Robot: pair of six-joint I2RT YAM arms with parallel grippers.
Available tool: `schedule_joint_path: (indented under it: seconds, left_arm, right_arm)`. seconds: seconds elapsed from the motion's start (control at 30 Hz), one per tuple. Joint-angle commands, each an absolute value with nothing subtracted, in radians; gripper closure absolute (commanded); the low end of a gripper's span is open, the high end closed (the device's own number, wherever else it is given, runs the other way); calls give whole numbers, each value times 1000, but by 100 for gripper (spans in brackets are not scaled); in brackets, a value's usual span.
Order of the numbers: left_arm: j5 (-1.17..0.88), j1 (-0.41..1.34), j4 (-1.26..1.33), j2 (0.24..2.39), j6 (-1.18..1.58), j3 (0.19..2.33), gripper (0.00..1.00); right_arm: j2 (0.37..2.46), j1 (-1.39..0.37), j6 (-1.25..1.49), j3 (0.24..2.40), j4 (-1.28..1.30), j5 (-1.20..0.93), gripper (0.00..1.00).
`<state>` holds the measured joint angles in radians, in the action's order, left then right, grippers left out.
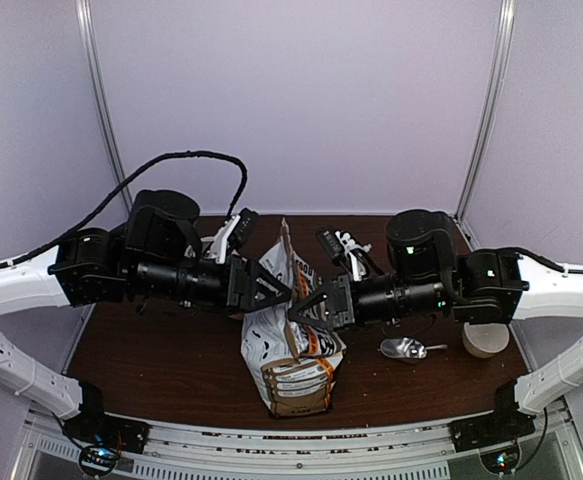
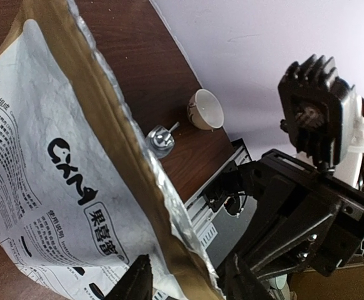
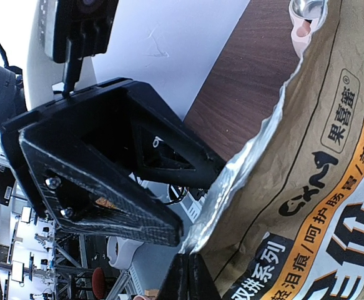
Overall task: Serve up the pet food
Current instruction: Open the pet food bag at the center of the board.
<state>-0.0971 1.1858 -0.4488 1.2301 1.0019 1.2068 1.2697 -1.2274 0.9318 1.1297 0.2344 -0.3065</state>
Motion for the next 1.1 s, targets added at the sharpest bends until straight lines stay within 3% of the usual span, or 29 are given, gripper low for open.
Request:
schedule_joint_path:
  seconds: [0.0,0.27,0.53,1.07]
  left_arm:
    - [-74,1186,-440,1257,1007,1225,59]
    - [-111,1183,-448,1297,1004,1242,59]
    - [-115,1183,-479,1291,1008,1242,69]
    - [-143,1183,-492,1253,1031,1194,70]
  right_arm:
    - [1236,-1239,934,1122,158,-359,100]
    - [1228,-1239,935,1110,162,-352,100]
    - [1219,-1239,932,1102,173,-334,100]
    - [1222,-1239,934,1103,189,-316,100]
